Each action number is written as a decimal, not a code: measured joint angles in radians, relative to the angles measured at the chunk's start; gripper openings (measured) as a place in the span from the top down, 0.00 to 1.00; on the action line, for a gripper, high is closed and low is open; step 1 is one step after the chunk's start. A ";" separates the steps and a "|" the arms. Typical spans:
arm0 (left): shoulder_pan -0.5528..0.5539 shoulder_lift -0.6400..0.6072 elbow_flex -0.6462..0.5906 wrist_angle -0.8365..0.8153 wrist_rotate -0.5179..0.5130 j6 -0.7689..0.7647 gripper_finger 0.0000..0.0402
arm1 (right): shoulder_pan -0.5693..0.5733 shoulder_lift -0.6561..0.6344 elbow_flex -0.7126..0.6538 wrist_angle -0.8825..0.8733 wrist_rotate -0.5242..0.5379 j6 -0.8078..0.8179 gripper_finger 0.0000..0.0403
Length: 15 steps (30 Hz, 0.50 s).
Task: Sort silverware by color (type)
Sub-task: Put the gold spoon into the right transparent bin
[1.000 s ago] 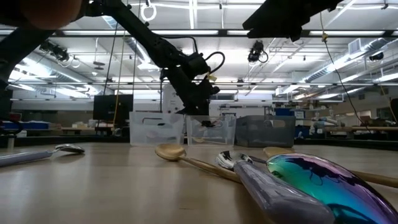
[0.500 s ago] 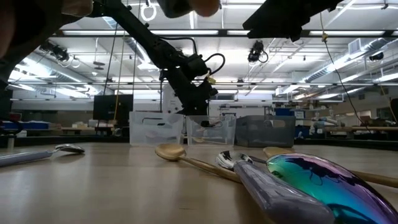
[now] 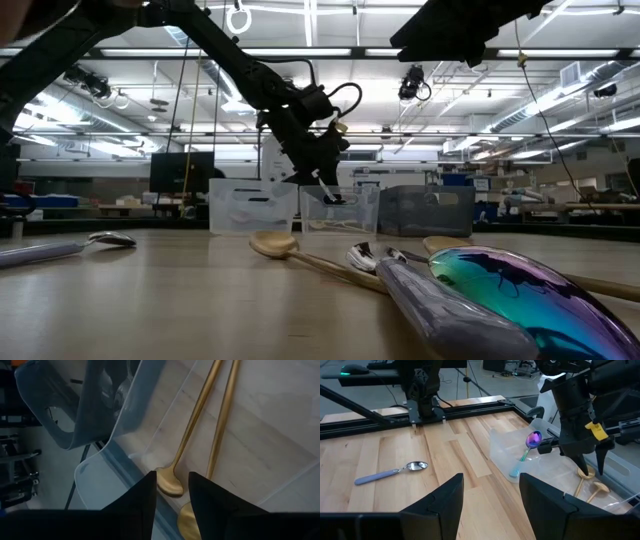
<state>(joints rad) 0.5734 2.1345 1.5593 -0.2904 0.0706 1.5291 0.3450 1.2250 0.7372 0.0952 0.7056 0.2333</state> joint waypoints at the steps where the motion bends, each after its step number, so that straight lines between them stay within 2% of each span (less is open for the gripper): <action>1: -0.001 -0.002 -0.001 0.002 -0.004 0.000 0.70 | 0.000 0.000 0.000 0.000 0.000 0.000 0.50; 15: -0.005 -0.105 -0.002 0.013 -0.025 -0.036 0.69 | 0.000 0.000 0.000 0.003 0.000 0.001 0.50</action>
<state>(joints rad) 0.5686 2.0292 1.5578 -0.2774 0.0455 1.4932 0.3447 1.2255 0.7372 0.0982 0.7055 0.2340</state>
